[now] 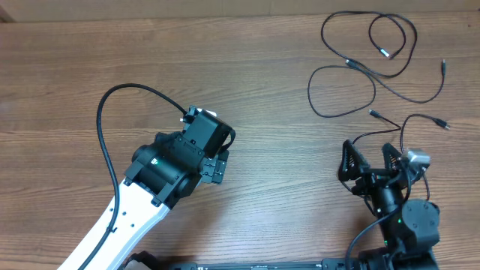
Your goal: Untangle cables
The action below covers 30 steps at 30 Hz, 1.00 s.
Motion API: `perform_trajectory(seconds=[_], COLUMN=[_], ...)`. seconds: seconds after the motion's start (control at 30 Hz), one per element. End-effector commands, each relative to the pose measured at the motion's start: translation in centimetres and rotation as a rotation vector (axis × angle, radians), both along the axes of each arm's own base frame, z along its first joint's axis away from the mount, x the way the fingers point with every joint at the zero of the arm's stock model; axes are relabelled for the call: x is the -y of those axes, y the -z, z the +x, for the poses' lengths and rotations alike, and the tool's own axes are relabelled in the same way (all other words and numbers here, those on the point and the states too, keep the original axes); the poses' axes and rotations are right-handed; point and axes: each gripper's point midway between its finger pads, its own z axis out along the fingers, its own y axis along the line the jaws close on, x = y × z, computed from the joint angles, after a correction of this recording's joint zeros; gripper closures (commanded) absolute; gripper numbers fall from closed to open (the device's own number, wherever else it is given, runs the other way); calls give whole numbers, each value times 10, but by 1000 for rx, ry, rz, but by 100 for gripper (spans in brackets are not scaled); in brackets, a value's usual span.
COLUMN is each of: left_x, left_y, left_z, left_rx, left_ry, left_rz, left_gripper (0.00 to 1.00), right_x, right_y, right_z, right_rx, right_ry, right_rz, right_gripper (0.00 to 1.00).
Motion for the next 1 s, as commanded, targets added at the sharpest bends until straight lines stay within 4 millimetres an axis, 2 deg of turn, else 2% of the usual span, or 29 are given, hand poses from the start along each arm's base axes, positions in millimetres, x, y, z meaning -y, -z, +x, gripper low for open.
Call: perform_trajectory(seconds=[0.0,0.4,0.7,0.97], left_x=[-1,-1,-1,-1], left_y=[-5,-5,-5,-5], left_z=[4,4,4,4], left_rx=[16,16,16,16], left_ry=[8,8,8,8], left_rz=[10,10,10,10], left_gripper=[0,0,0,0], right_x=[-1,10,19,17], right_y=[5,11,22,24], right_z=[0,-5,1,2], right_rx=[68,178,228,240], right_ry=[-12,28,40,26], right_rz=[-20,-13,-19,-143], right_gripper=[0,0,0,0])
